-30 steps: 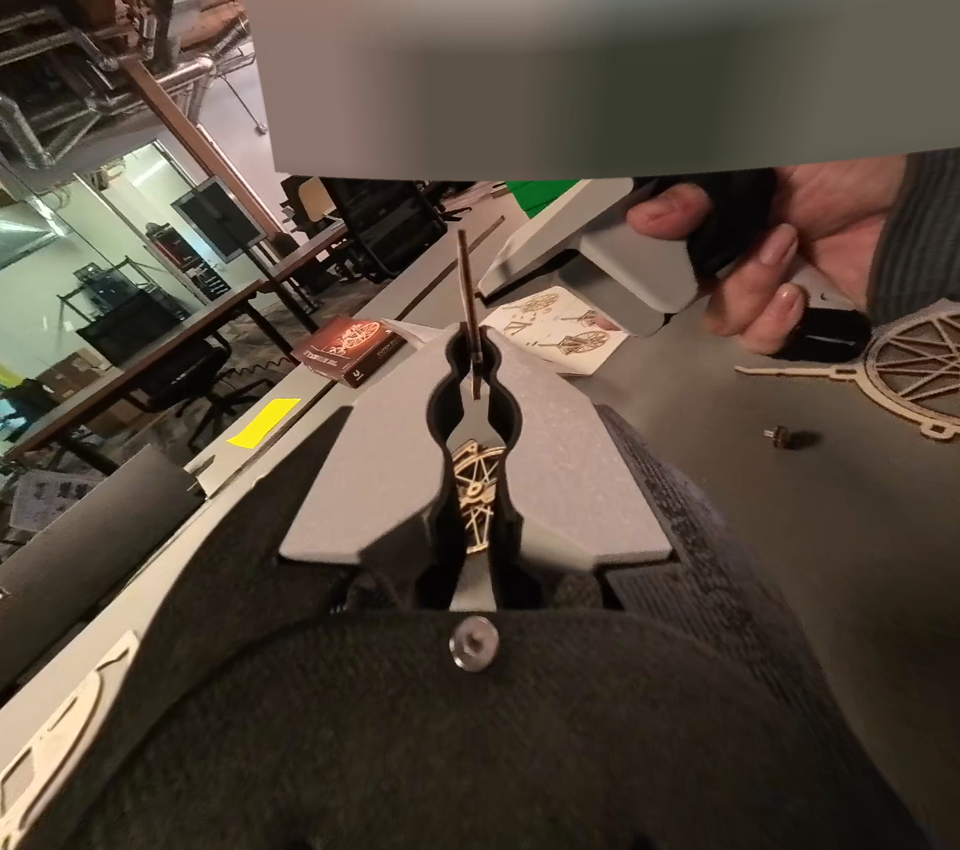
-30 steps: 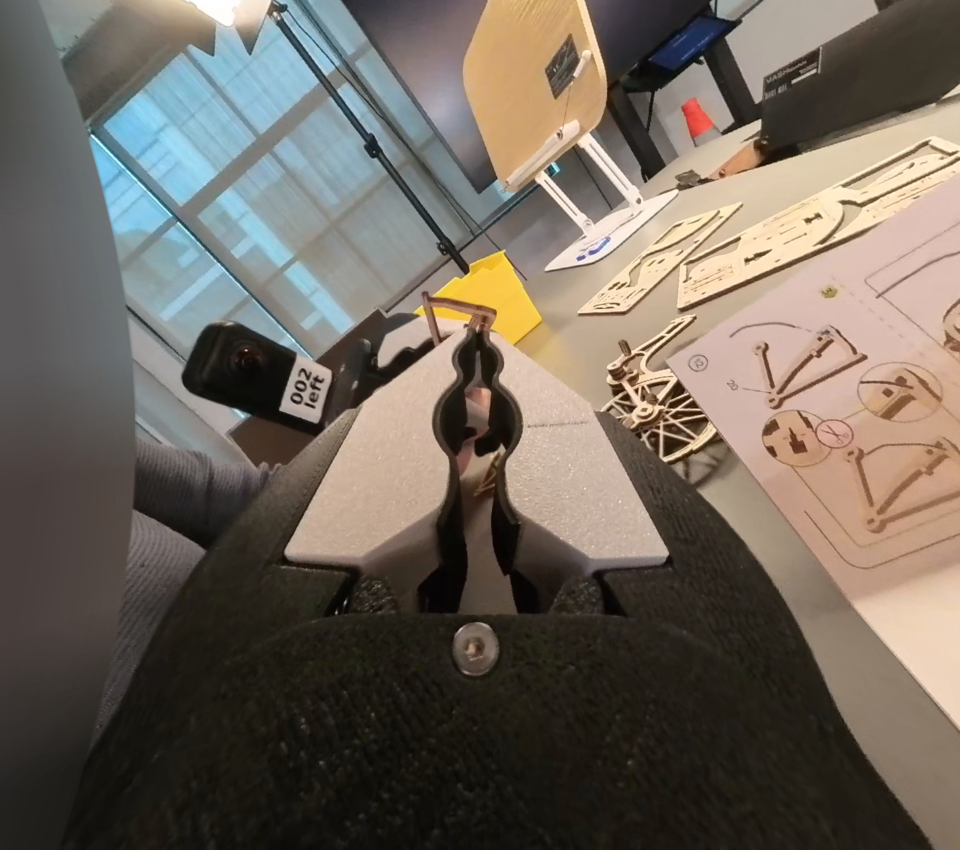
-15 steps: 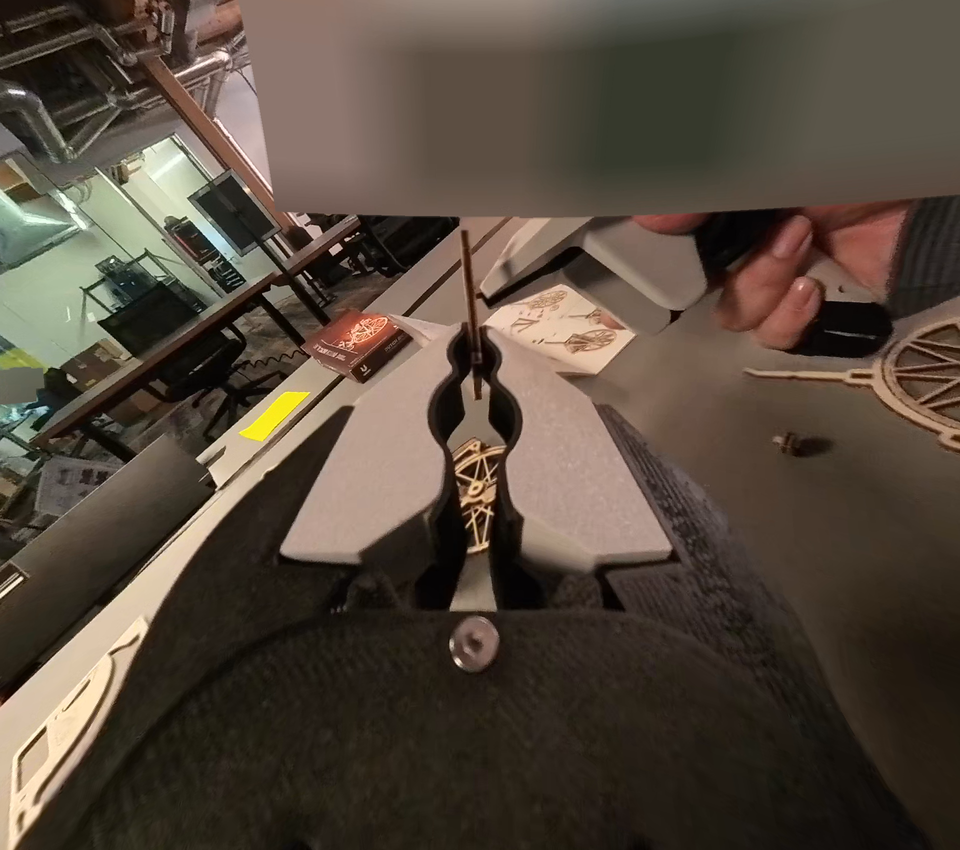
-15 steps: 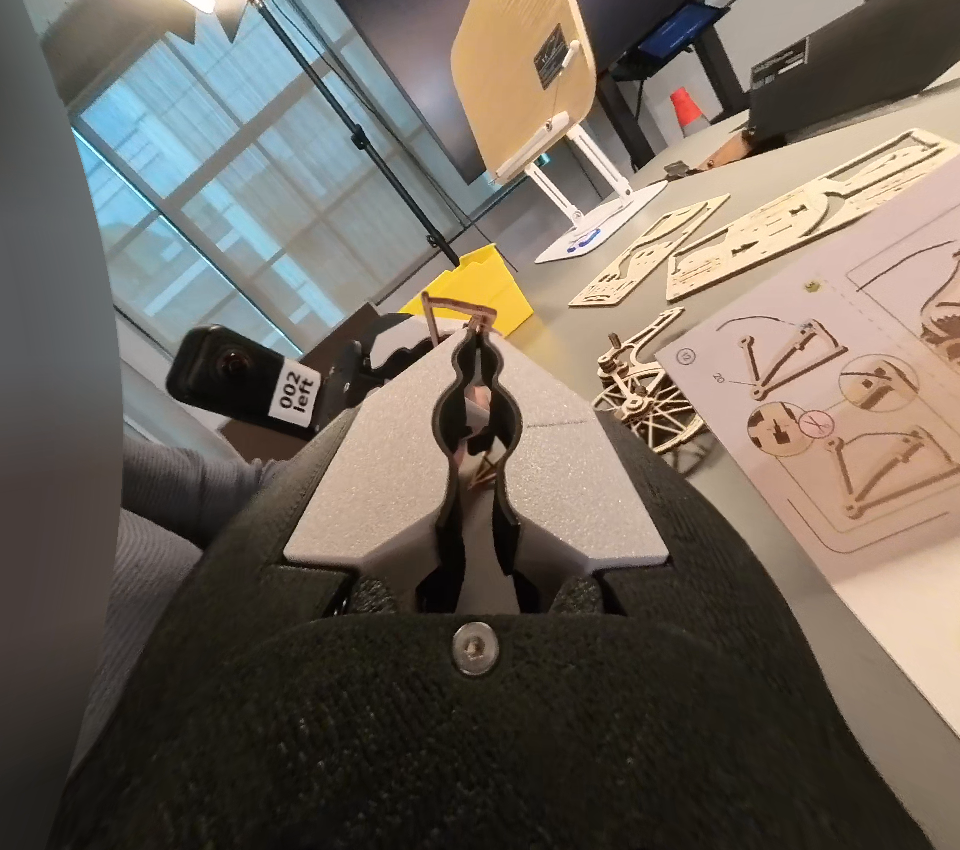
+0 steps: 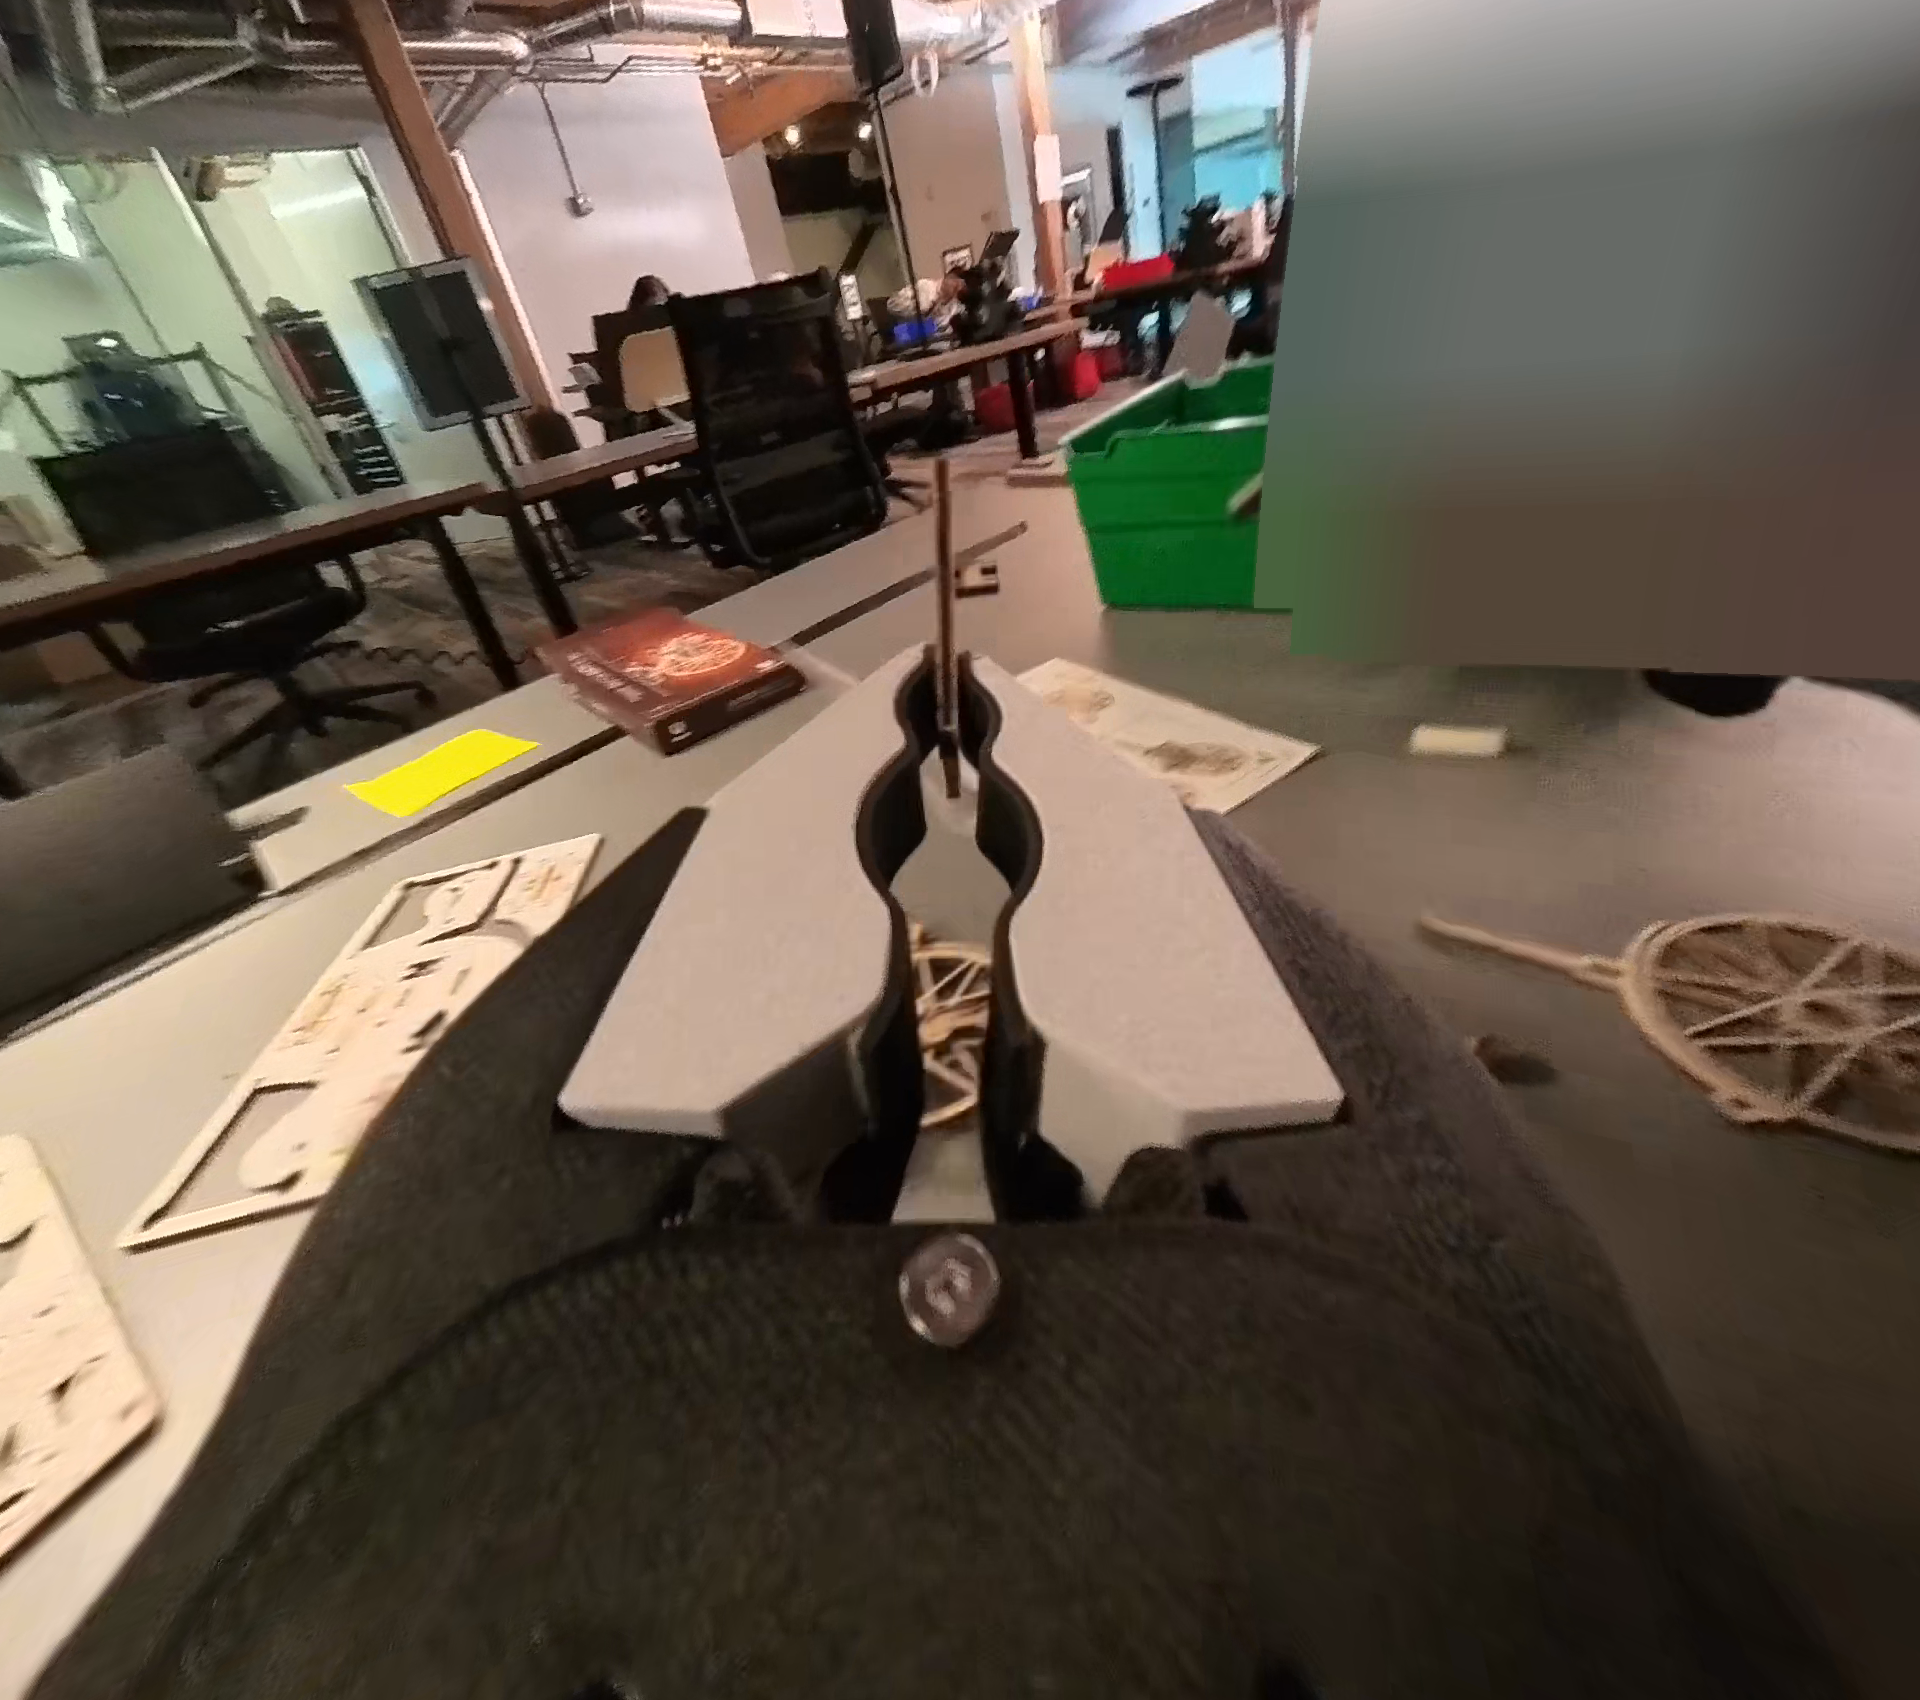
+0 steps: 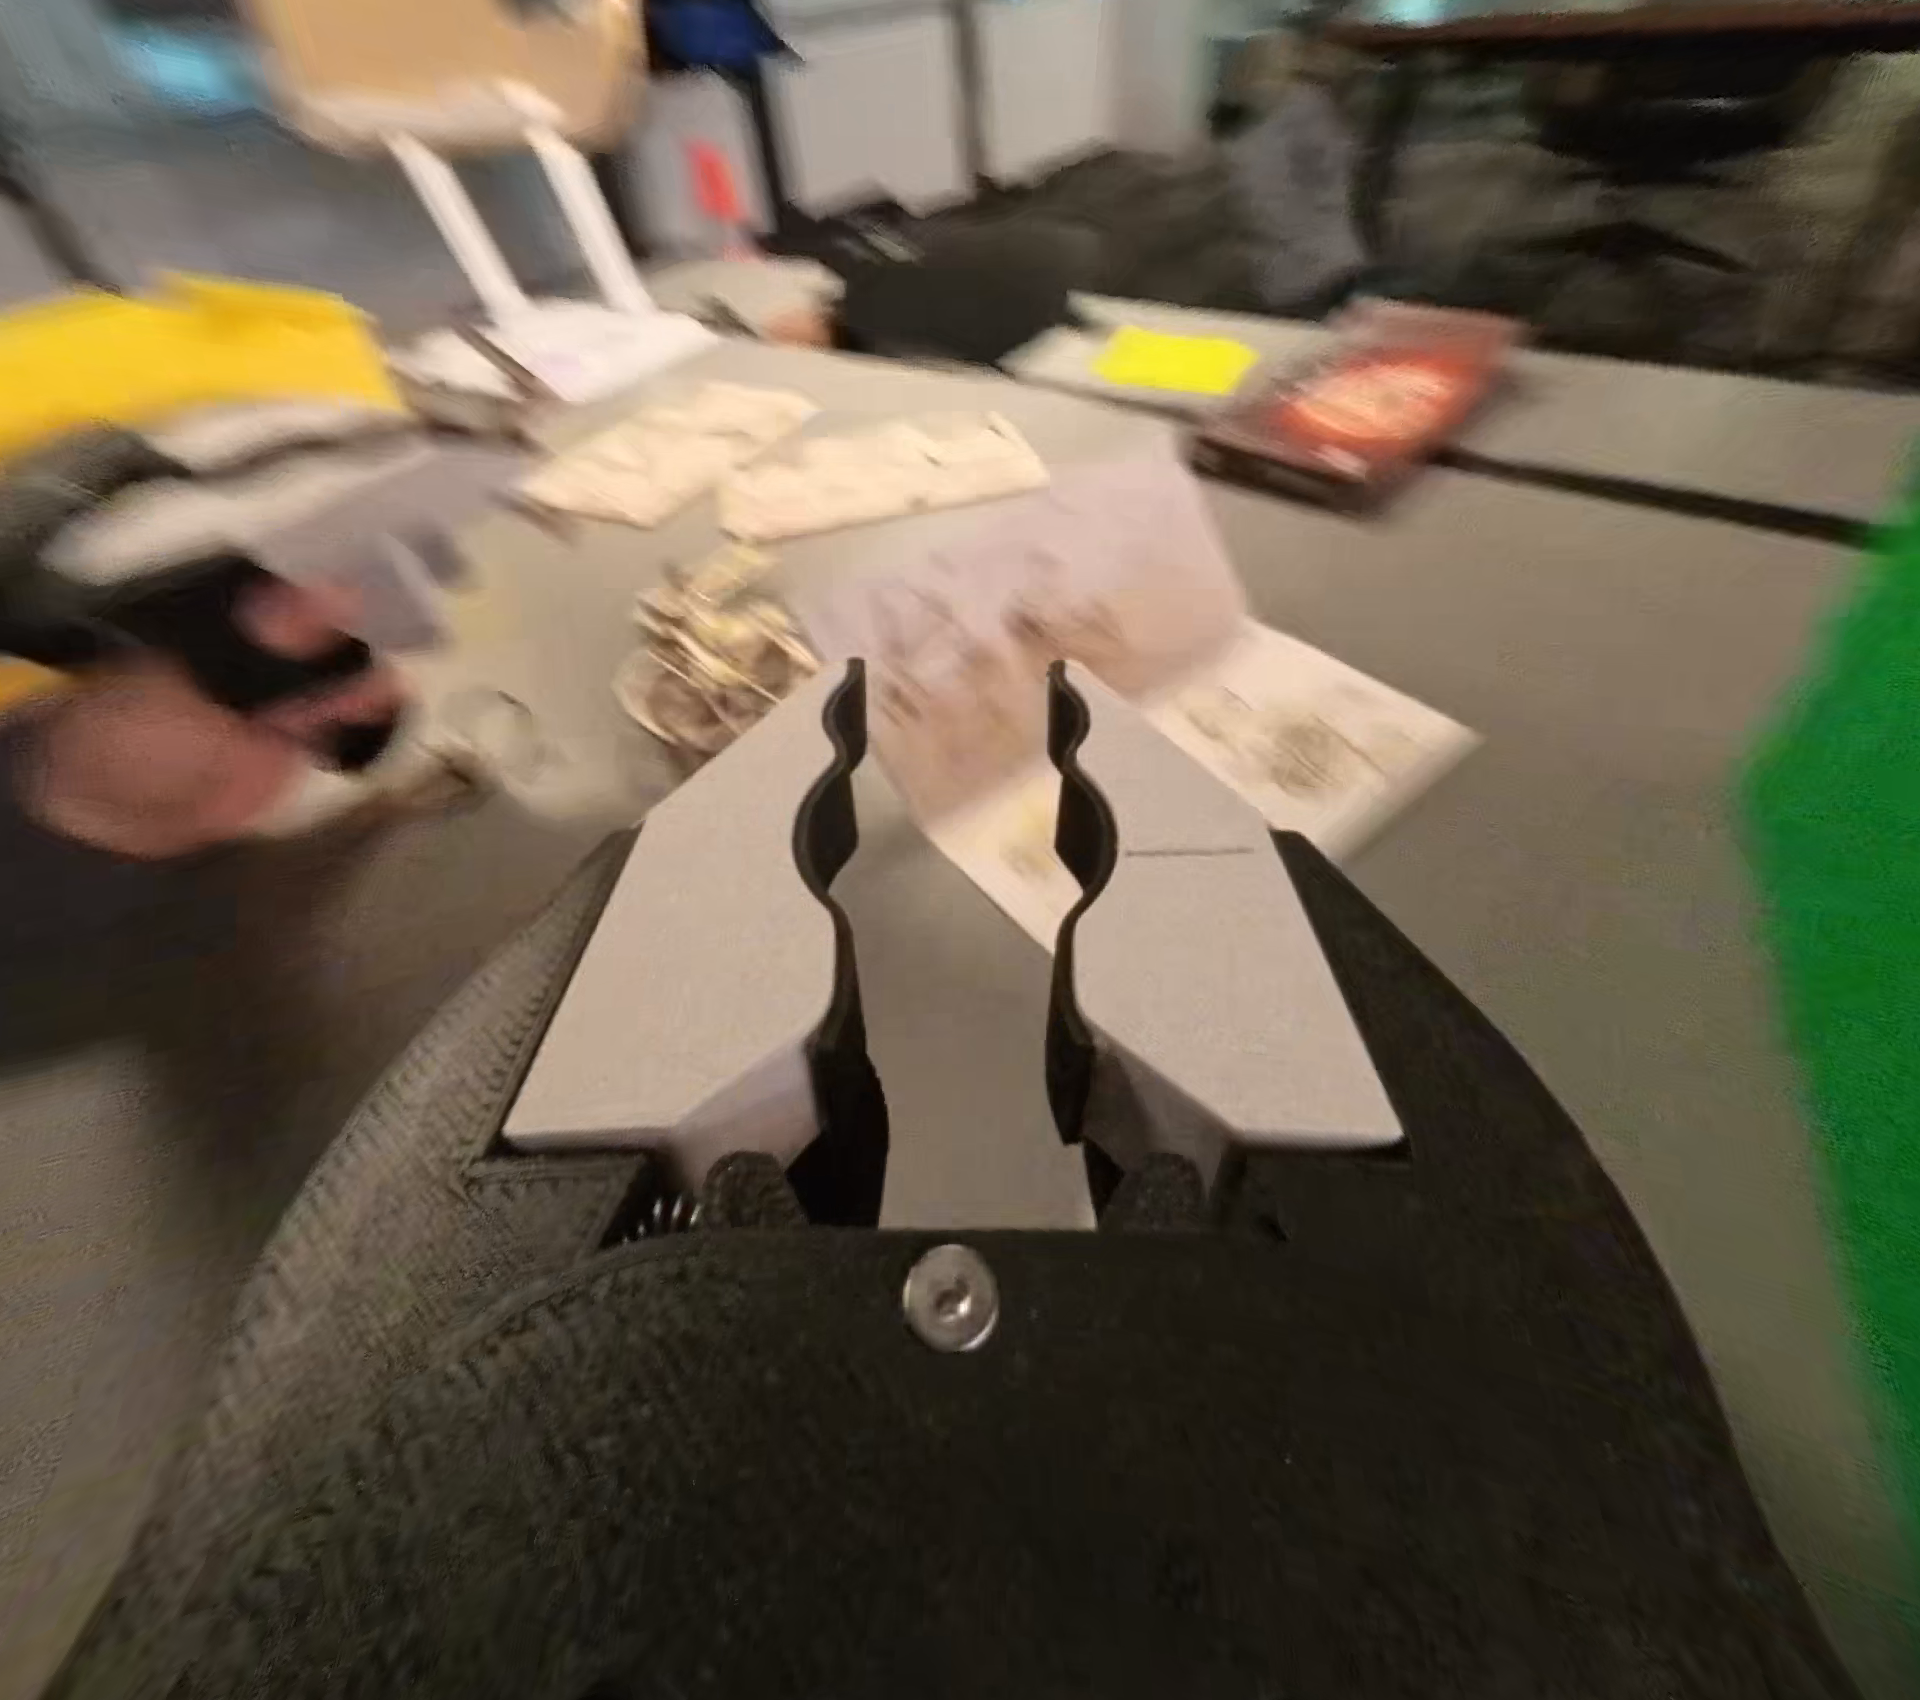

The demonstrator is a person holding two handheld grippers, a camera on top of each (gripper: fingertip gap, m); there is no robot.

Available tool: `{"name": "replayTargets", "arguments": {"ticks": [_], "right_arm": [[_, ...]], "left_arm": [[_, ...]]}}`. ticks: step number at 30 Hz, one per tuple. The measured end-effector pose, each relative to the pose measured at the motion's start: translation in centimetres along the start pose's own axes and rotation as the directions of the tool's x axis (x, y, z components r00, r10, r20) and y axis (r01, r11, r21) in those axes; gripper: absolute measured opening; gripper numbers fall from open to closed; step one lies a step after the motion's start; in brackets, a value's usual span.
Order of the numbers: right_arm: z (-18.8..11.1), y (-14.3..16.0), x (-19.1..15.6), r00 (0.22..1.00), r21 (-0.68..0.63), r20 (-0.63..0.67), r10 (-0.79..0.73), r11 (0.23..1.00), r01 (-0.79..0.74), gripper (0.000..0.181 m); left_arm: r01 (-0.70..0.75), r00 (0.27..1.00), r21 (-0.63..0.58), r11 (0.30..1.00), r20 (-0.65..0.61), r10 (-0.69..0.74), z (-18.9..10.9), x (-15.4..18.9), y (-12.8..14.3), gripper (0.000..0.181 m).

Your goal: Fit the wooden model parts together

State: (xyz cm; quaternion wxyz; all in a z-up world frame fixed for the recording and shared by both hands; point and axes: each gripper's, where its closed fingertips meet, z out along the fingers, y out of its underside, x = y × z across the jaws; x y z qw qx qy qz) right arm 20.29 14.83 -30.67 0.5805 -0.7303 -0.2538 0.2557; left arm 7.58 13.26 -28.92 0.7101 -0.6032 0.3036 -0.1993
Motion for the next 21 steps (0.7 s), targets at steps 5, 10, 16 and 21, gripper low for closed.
{"name": "replayTargets", "arguments": {"ticks": [5, 10, 16, 21], "right_arm": [[-5.1, 7.1, 4.3, 0.964, -0.346, -0.252, -0.087, 0.938, -0.005, 0.035], [-5.4, 10.0, 3.6, 0.967, -0.46, -0.243, -0.076, 0.887, -0.046, 0.036], [-5.1, 11.2, 3.4, 0.968, -0.518, -0.235, -0.082, 0.854, -0.053, 0.018], [-4.4, 5.5, 0.7, 0.995, -0.355, -0.067, -0.076, 0.934, 0.048, 0.007]], "left_arm": [[0.253, 0.952, 0.095, 0.963, -0.199, -0.231, -0.6, 2.8, -3.1, 0.001], [0.473, 0.858, 0.188, 0.861, -0.321, -0.401, -2.3, 3.1, -6.8, 0.001], [0.541, 0.812, 0.243, 0.805, -0.401, -0.425, -4.0, 5.2, -8.9, 0.001], [0.562, 0.779, 0.264, 0.784, -0.487, -0.395, -5.1, 7.1, -11.3, 0.001]]}}
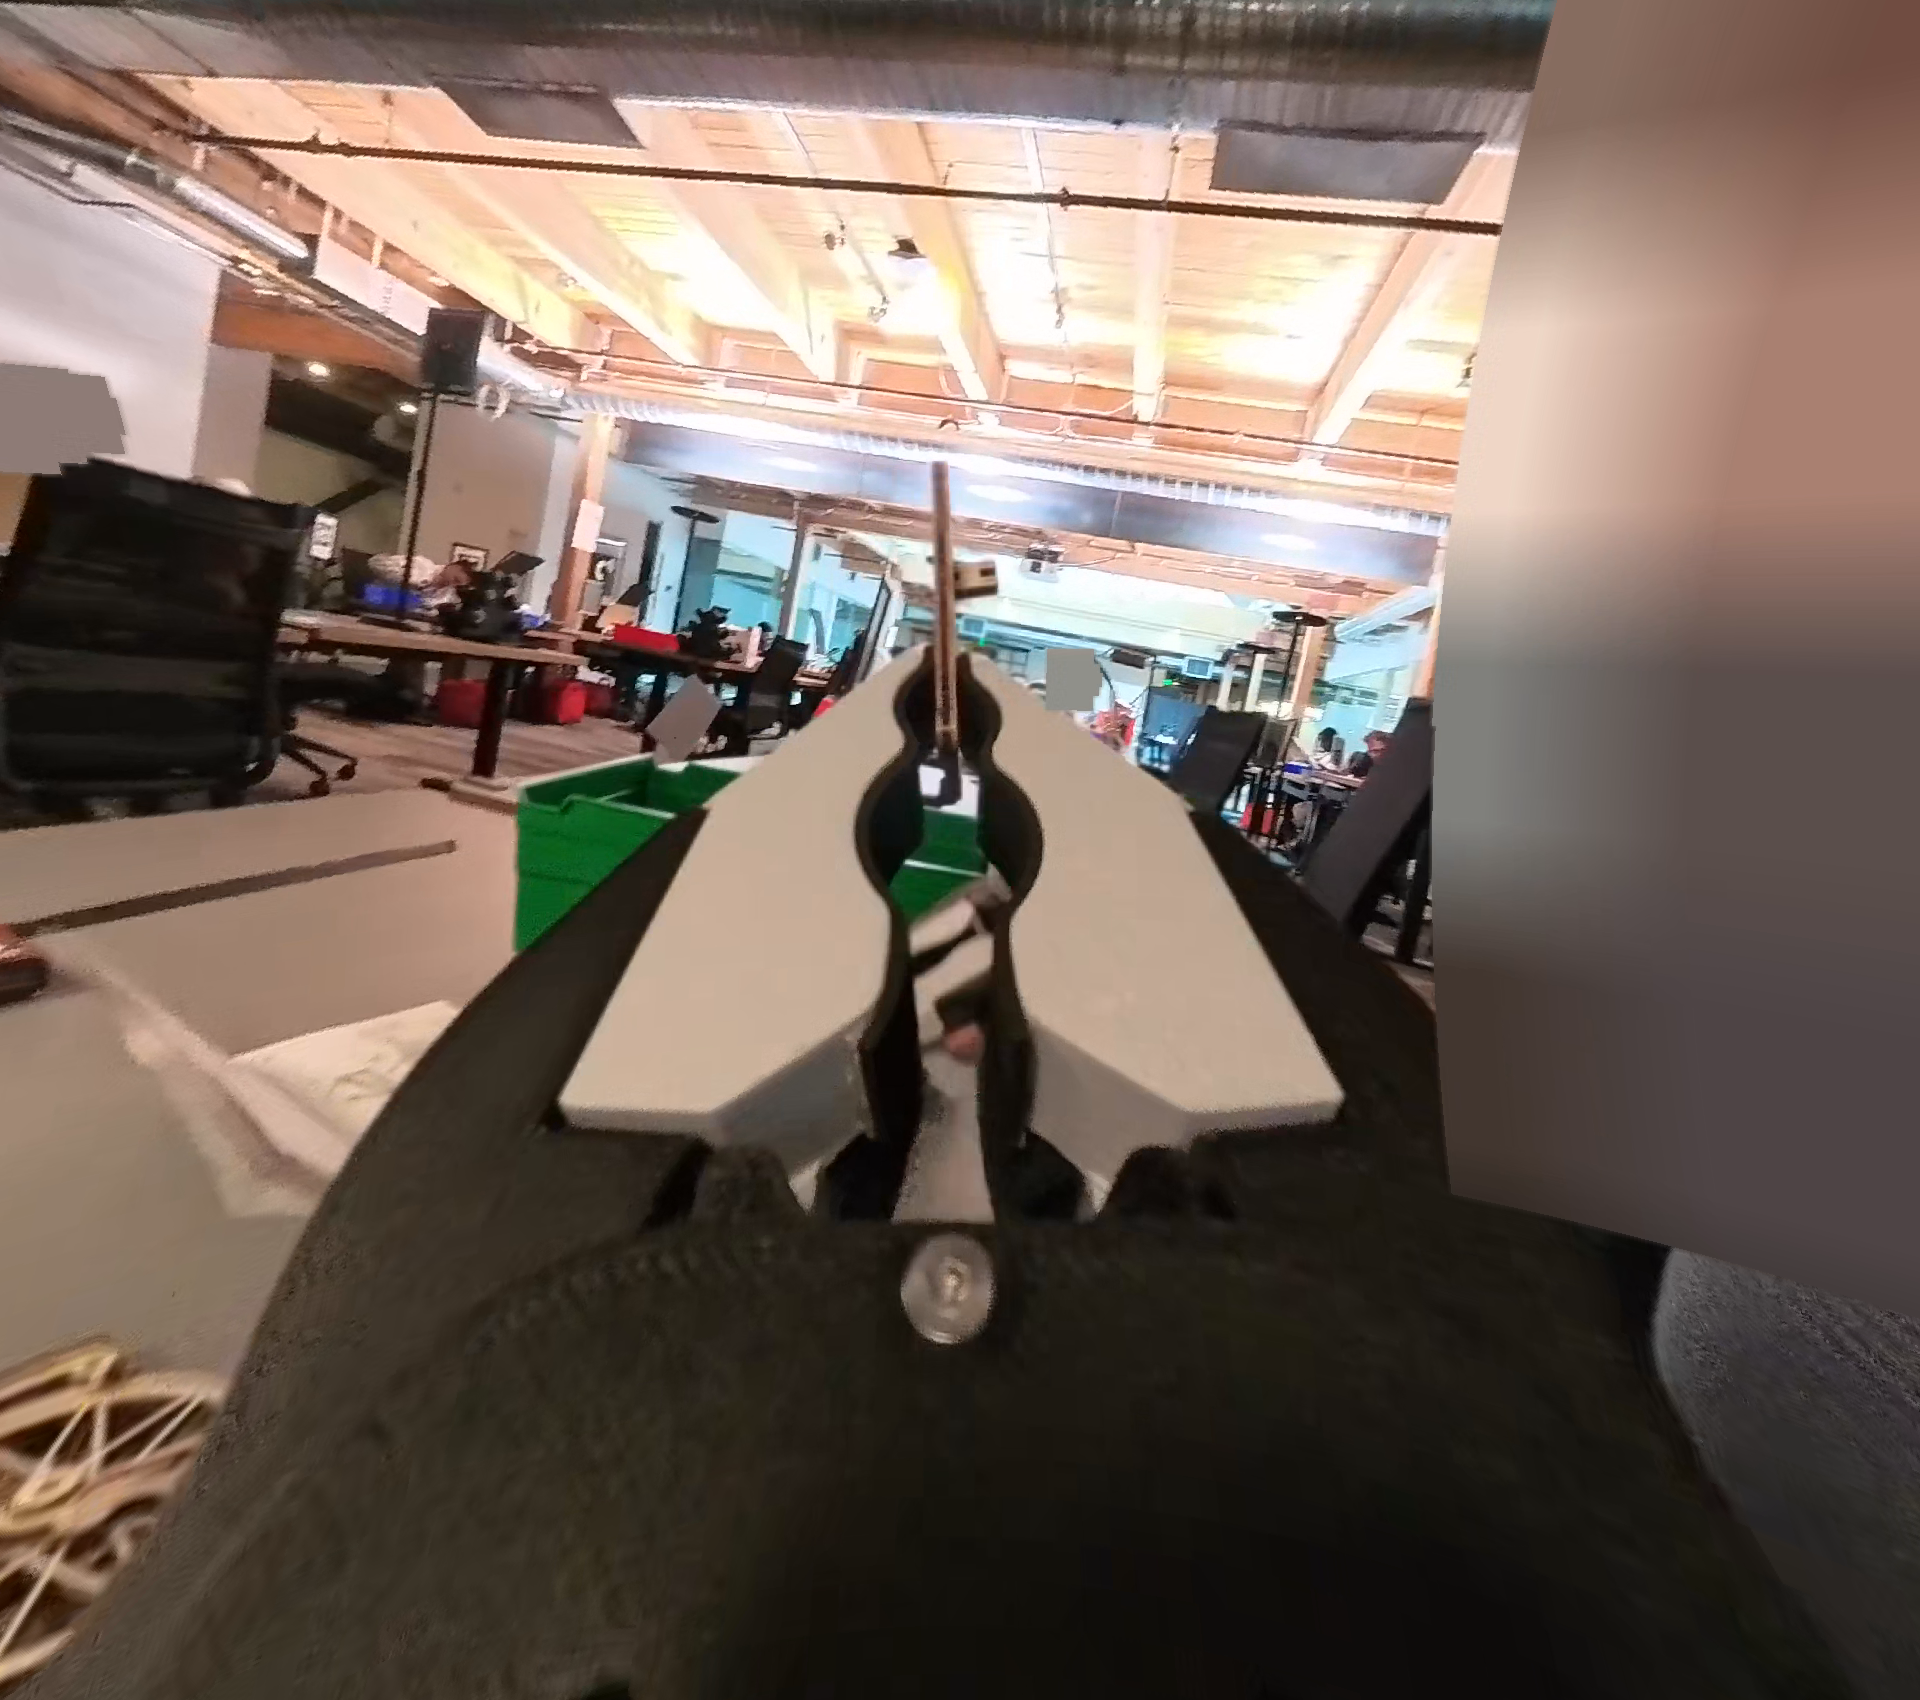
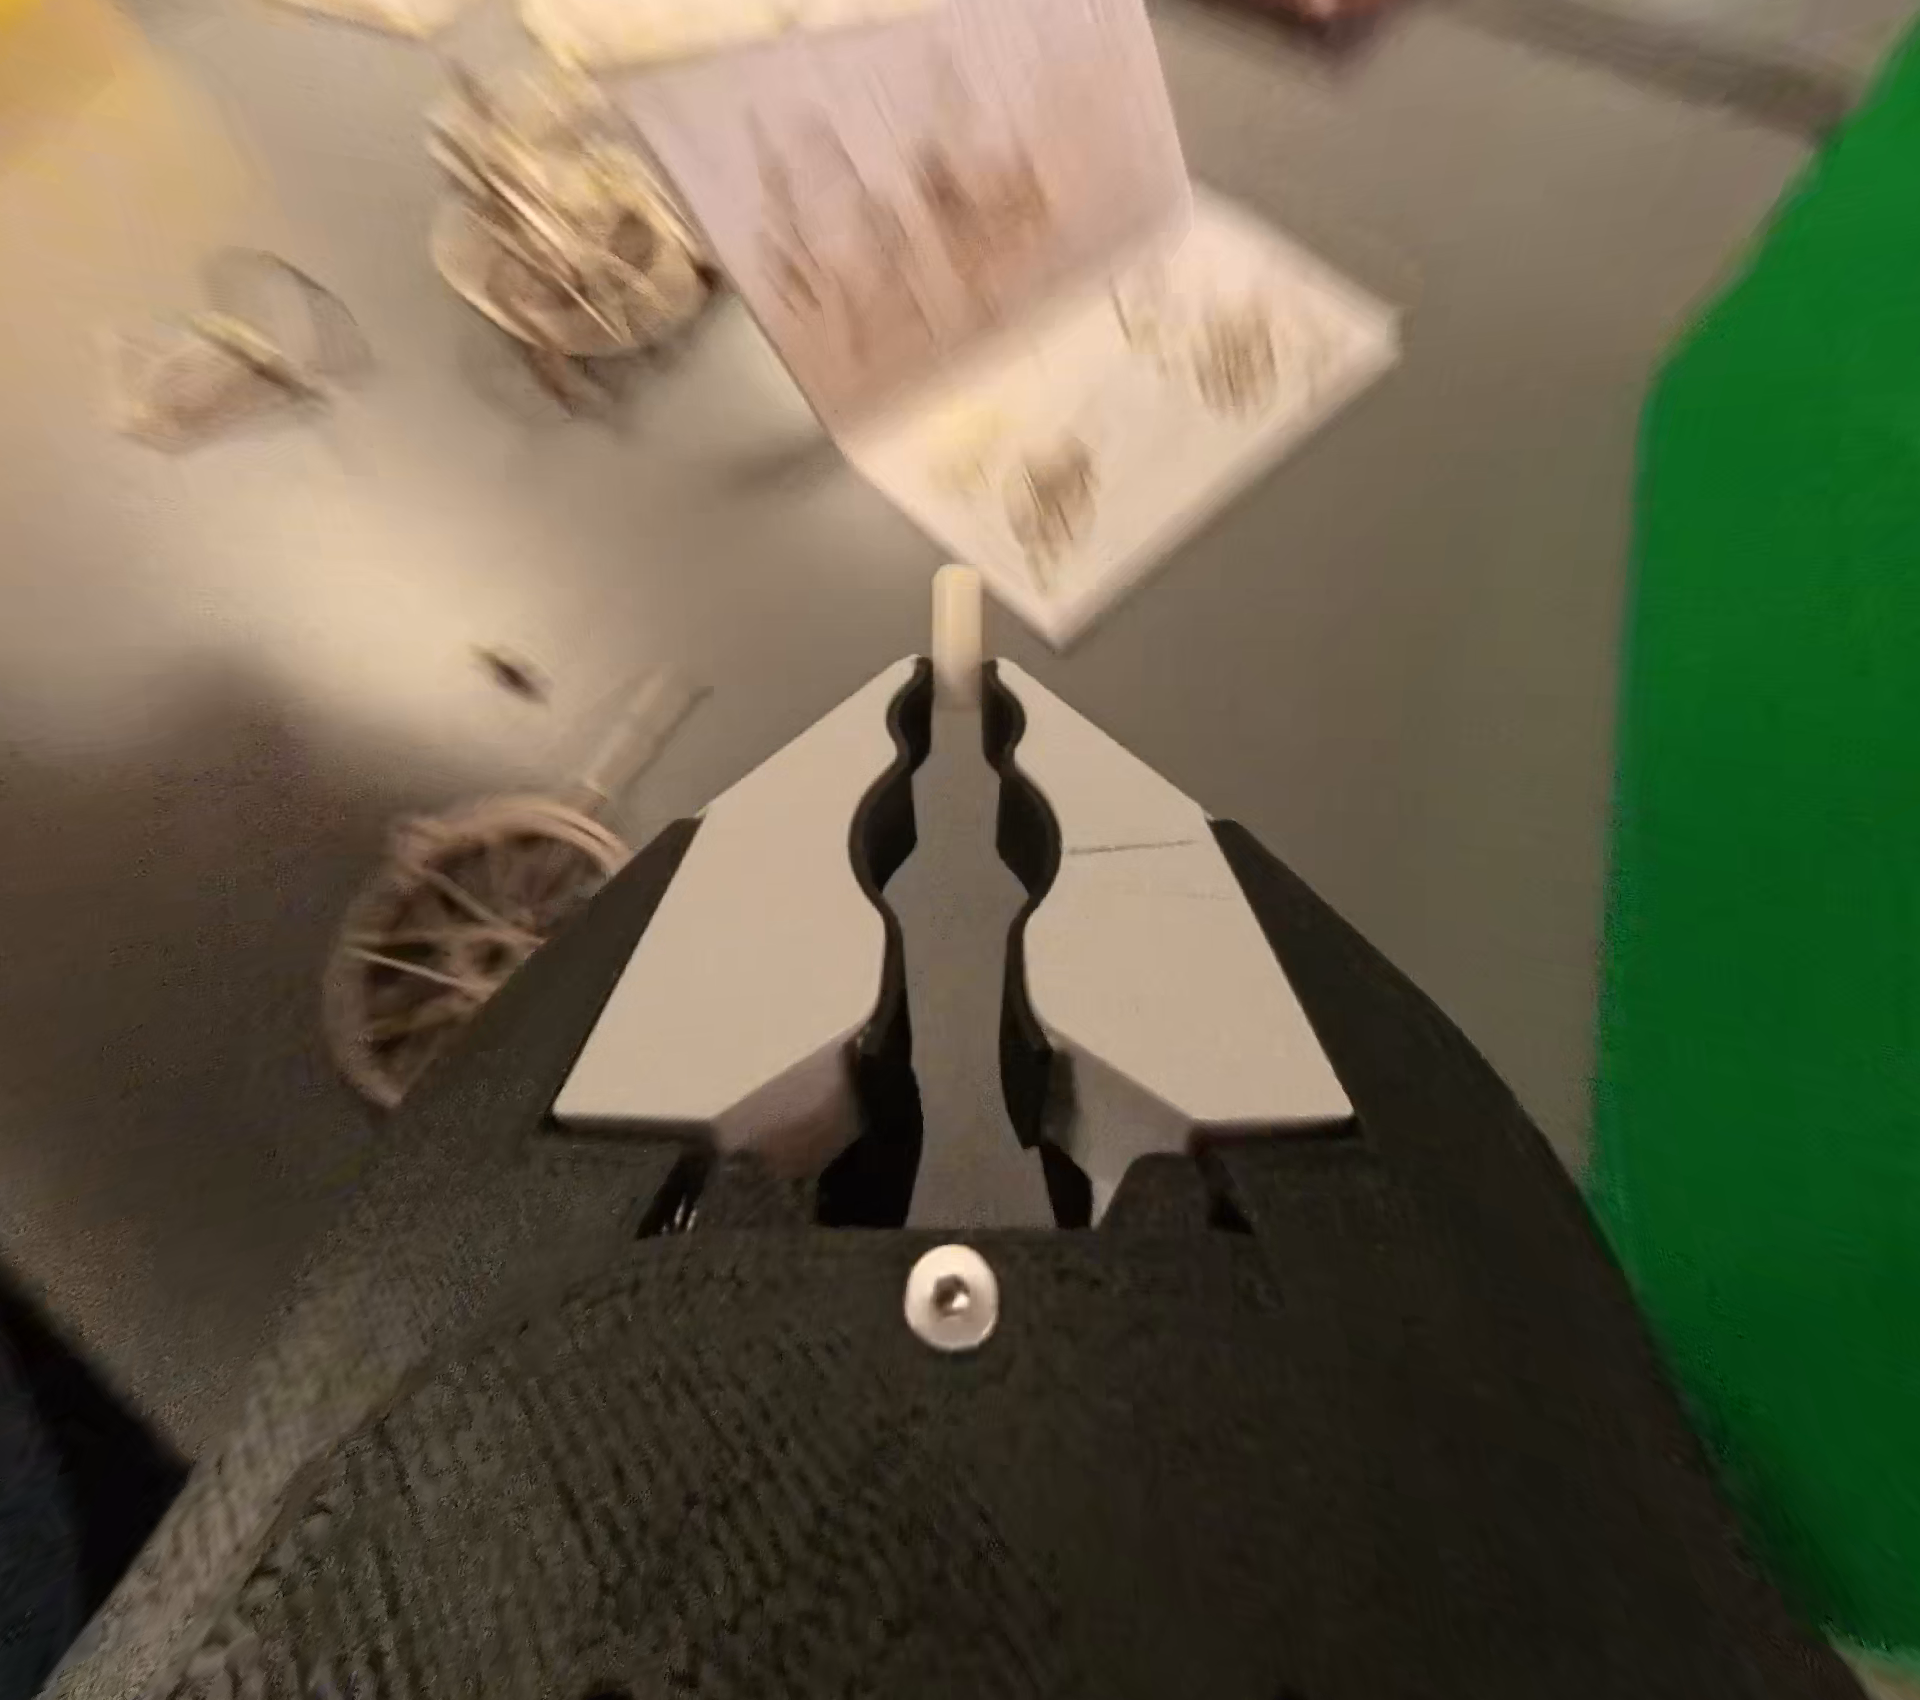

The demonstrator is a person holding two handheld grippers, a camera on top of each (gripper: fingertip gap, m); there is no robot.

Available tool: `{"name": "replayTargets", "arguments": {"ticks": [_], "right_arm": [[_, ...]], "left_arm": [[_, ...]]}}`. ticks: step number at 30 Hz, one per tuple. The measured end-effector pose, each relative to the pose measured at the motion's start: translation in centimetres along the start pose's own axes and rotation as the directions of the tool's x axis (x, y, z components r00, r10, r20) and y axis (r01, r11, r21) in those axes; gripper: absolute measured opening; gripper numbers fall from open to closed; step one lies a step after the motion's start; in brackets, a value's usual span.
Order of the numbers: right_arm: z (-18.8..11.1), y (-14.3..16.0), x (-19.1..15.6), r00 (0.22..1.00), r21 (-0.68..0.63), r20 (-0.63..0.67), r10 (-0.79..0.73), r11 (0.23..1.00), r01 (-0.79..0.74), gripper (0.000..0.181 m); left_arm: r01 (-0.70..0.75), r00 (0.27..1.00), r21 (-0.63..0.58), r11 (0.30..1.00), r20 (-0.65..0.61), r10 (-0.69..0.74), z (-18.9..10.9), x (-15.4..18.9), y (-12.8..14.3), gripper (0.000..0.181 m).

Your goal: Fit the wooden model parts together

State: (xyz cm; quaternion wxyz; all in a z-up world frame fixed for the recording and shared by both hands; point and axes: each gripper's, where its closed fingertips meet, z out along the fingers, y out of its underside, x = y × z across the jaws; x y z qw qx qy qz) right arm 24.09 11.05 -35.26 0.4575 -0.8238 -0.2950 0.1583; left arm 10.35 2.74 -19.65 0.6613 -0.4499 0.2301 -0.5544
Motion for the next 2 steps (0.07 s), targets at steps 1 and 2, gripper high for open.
{"name": "replayTargets", "arguments": {"ticks": [1, 2], "right_arm": [[-1.6, -3.5, -1.8, 0.996, 0.118, 0.063, -0.058, 0.992, 0.051, 0.007], [-3.6, -7.0, -3.8, 0.984, 0.23, 0.117, -0.133, 0.968, 0.104, 0.006]], "left_arm": [[-0.008, 1.0, 0.006, 1.0, -0.014, 0.008, 0.2, 0.6, -0.5, 0.0], [-0.023, 1.0, 0.008, 1.0, -0.02, 0.024, 0.4, 1.1, -0.9, 0.001]]}}
